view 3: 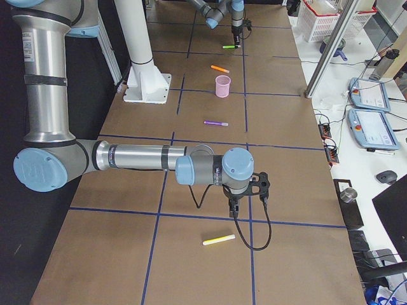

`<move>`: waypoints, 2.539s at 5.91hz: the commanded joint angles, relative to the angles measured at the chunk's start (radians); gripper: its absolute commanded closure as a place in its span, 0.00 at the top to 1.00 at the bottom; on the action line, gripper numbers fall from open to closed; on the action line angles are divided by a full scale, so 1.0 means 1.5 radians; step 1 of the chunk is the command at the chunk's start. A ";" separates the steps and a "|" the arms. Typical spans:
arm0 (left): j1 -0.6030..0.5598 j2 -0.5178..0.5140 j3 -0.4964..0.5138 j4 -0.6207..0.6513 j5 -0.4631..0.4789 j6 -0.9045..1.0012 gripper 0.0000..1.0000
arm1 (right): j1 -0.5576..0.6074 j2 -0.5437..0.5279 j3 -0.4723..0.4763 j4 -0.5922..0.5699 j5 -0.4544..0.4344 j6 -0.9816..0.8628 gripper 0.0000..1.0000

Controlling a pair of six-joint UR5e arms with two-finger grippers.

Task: Collect pens into pen holder
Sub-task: 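Lift the green highlighter upright with the left gripper, then carry the green highlighter over the pink cup and release it inside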

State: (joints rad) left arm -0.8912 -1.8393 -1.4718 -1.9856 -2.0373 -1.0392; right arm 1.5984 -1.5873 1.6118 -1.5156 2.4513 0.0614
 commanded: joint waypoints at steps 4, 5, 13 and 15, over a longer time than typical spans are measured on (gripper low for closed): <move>-0.034 -0.004 -0.112 -0.067 0.022 0.055 0.00 | 0.000 0.003 -0.010 0.000 0.000 0.000 1.00; -0.033 -0.026 -0.117 -0.082 0.073 0.054 0.00 | 0.000 0.003 -0.010 0.000 0.001 0.001 1.00; 0.183 -0.155 -0.141 -0.456 0.258 0.245 0.00 | -0.014 0.001 -0.017 -0.002 0.013 0.007 1.00; 0.278 -0.179 -0.088 -0.599 0.422 0.248 0.00 | -0.020 0.002 -0.017 -0.002 0.013 0.007 1.00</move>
State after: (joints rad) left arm -0.5263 -2.0831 -1.6498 -2.7939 -1.4838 -0.6687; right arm 1.5732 -1.5856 1.5871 -1.5187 2.4711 0.0720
